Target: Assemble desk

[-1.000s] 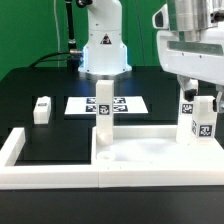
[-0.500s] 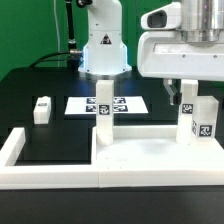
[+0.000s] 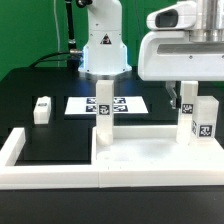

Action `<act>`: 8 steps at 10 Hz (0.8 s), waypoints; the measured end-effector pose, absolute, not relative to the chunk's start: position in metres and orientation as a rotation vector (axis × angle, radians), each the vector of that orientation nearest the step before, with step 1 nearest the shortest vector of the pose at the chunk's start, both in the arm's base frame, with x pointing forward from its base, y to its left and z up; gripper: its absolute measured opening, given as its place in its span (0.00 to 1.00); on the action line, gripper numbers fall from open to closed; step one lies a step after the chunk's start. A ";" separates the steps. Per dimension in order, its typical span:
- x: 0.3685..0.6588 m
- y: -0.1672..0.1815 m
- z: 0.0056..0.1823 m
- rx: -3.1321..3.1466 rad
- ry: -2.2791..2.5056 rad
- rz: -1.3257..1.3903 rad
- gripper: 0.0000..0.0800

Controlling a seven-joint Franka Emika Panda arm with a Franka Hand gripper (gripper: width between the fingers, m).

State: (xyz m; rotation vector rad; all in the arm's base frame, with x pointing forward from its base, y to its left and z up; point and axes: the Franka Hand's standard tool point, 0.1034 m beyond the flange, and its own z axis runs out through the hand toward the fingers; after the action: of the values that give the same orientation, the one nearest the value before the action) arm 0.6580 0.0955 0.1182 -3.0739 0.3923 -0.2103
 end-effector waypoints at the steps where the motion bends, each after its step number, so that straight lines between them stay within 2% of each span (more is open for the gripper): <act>1: 0.652 0.101 0.105 -3.059 0.442 -0.264 0.81; 2: 0.646 0.103 0.102 -3.064 0.439 -0.228 0.81; 3: 0.648 0.101 0.103 -3.058 0.466 -0.237 0.70; 4: 0.648 0.101 0.102 -3.059 0.466 -0.235 0.70; 5: 0.647 0.101 0.102 -3.047 0.516 -0.234 0.54; 6: 0.647 0.100 0.102 -3.026 0.627 -0.230 0.54; 7: 0.647 0.097 0.102 -3.010 0.699 -0.228 0.37; 8: 0.646 0.092 0.102 -3.000 0.771 -0.227 0.37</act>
Offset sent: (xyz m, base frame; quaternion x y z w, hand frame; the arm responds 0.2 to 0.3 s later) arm 0.0000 0.0000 0.0000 0.0000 0.0000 0.0000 1.0000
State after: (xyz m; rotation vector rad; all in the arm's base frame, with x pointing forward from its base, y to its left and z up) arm 0.6463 0.0917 0.1016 -2.9996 0.7714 -0.2265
